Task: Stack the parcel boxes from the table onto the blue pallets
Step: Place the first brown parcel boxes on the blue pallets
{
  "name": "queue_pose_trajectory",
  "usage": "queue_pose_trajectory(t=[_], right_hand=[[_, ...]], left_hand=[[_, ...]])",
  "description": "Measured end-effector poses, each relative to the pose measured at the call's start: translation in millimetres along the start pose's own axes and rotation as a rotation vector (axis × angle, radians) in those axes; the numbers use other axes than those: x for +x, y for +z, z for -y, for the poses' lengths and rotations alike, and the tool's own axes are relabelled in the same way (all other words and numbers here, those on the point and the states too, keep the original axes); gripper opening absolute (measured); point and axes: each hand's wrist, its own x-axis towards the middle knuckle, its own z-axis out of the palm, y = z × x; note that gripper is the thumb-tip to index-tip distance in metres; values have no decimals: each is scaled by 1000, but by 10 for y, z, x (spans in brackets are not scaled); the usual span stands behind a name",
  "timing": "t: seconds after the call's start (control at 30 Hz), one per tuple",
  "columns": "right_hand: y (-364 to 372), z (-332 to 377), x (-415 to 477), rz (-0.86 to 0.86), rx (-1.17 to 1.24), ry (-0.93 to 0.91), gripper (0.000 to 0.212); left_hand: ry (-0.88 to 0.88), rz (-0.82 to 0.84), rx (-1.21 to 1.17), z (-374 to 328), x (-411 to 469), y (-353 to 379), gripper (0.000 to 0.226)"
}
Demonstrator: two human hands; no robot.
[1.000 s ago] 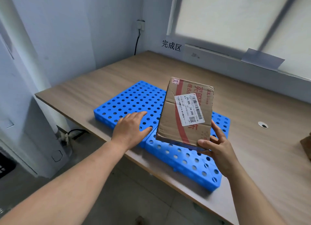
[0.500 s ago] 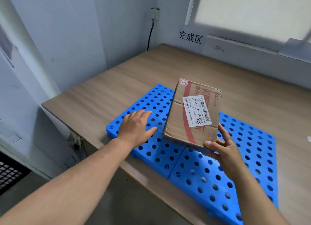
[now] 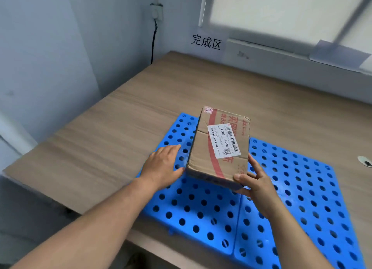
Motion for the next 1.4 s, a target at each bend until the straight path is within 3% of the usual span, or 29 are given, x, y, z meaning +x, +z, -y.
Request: queue_pose_trajectory(t=[0.33, 0.73, 1.4], right_hand=[[726, 196, 573, -112, -12, 88, 71], [1142, 309, 928, -176, -158, 180, 47], [1153, 251, 800, -161, -251, 160, 41]], left_hand=[[119, 257, -139, 697, 678, -199, 95], [98, 411, -332, 1006, 1257, 17, 90], [93, 362, -419, 1010, 1024, 17, 86]])
